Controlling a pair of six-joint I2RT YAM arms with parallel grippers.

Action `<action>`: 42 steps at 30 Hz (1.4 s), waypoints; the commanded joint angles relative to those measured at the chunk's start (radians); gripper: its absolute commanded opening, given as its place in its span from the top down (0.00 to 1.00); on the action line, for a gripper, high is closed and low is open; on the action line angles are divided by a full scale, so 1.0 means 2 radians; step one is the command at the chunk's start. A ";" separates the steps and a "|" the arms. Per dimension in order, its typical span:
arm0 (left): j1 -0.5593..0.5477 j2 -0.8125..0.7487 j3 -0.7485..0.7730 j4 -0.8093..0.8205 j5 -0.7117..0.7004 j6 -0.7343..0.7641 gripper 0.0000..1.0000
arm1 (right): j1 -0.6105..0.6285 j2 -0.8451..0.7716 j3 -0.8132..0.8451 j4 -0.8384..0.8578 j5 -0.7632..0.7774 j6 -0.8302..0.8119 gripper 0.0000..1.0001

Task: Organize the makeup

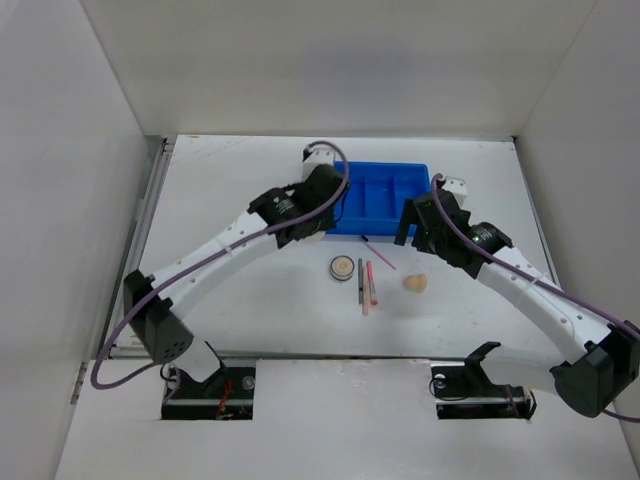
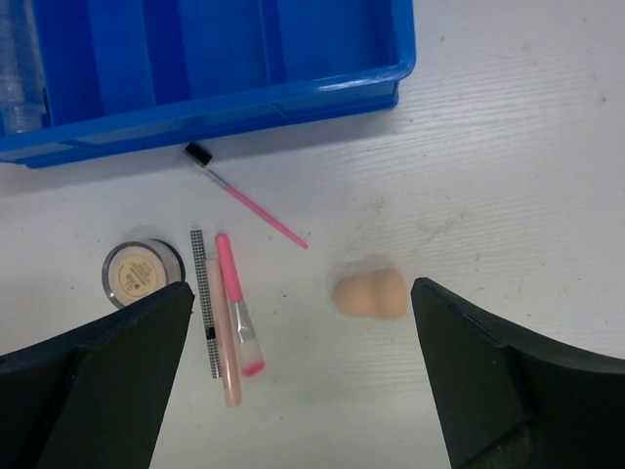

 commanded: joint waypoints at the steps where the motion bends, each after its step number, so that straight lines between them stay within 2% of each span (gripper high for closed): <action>1: 0.013 0.075 0.111 0.021 0.035 0.090 1.00 | 0.005 -0.033 0.017 -0.015 0.041 0.006 0.00; 2: 0.026 0.122 0.143 0.021 0.048 0.095 1.00 | 0.005 -0.040 0.017 -0.021 0.041 0.011 0.00; 4: 0.039 0.163 0.215 0.034 0.102 0.105 1.00 | 0.005 -0.057 0.011 -0.026 0.045 0.018 0.00; 7: 0.064 0.225 0.278 0.063 0.164 0.109 1.00 | 0.005 -0.090 0.007 -0.032 0.055 0.031 0.00; 11: 0.087 0.305 0.363 0.077 0.210 0.109 1.00 | 0.005 -0.116 0.002 -0.048 0.066 0.040 0.00; 14: 0.087 0.380 0.424 0.061 0.205 0.109 1.00 | 0.005 -0.123 0.002 -0.058 0.066 0.040 0.00; 24: 0.107 0.442 0.452 0.090 0.205 0.098 1.00 | 0.005 -0.123 -0.007 -0.063 0.062 0.049 0.00; 29: 0.112 0.463 0.452 0.084 0.180 0.092 1.00 | 0.005 -0.119 -0.007 -0.063 0.062 0.049 0.00; 31: 0.117 0.469 0.452 0.079 0.180 0.087 0.89 | 0.005 -0.119 -0.007 -0.063 0.057 0.049 0.00; 32: 0.117 0.469 0.452 0.079 0.180 0.082 0.76 | 0.005 -0.119 -0.007 -0.063 0.057 0.049 0.00; 33: 0.122 0.469 0.452 0.079 0.180 0.082 0.55 | 0.005 -0.119 -0.007 -0.063 0.057 0.049 0.00; 36: 0.122 0.464 0.452 0.074 0.186 0.082 0.20 | 0.005 -0.119 -0.007 -0.063 0.057 0.049 0.00; 39: 0.122 0.442 0.447 0.070 0.197 0.093 0.18 | 0.005 -0.119 -0.007 -0.063 0.052 0.049 0.00; 42: 0.116 0.402 0.422 0.074 0.202 0.106 0.27 | 0.005 -0.119 -0.007 -0.068 0.058 0.056 0.00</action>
